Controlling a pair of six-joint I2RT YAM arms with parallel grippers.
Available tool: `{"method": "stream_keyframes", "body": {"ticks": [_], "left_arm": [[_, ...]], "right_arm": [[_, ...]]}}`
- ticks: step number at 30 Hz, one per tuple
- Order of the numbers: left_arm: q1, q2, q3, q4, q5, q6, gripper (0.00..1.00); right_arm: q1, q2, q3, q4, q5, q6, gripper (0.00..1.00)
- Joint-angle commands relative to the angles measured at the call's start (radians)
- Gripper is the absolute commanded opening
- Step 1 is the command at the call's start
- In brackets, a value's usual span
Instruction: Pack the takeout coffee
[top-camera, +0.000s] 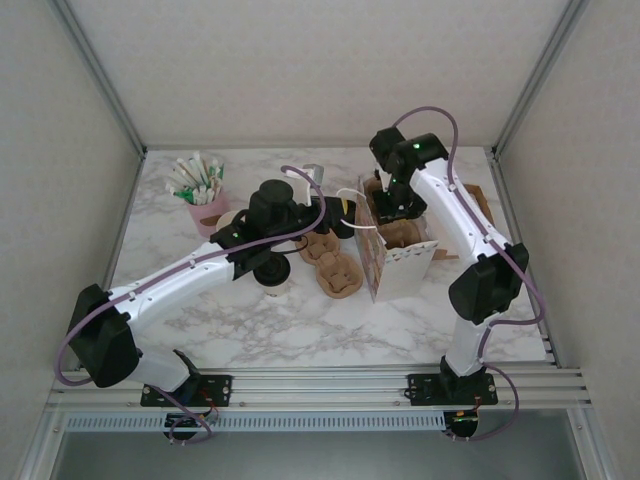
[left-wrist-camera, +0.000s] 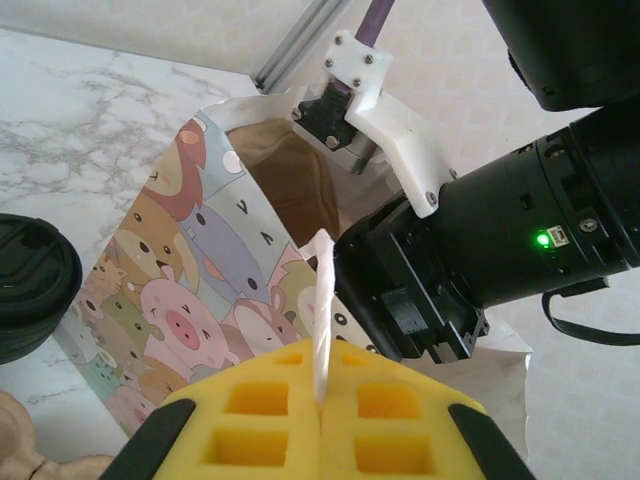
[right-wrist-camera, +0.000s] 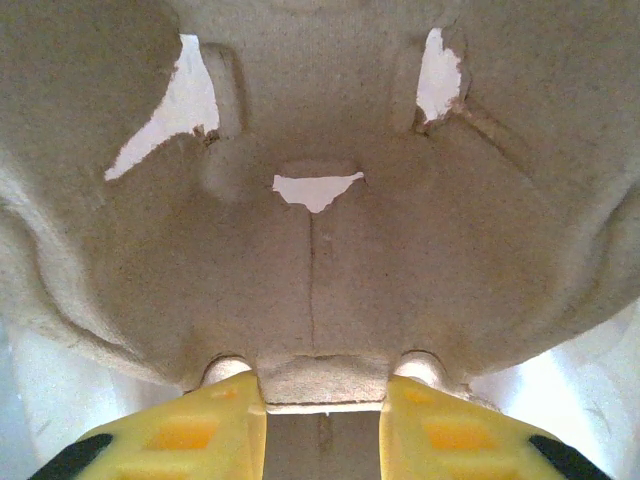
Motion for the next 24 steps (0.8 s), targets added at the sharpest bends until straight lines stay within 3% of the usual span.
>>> {"method": "stream_keyframes", "body": {"ticks": [1,24], "left_arm": [[-0.006,-0.029,-0.017,0.016,-0.029,0.002,0.05],[-0.006,-0.034,-0.022,0.002,-0.063,0.011,0.05]], "right_arm": [[0.007,0.005,-0.015,-0.016,0.054,0.034,0.31],[0.009,0.004,-0.195,0.105,0.033,0.054,0.31]]}}
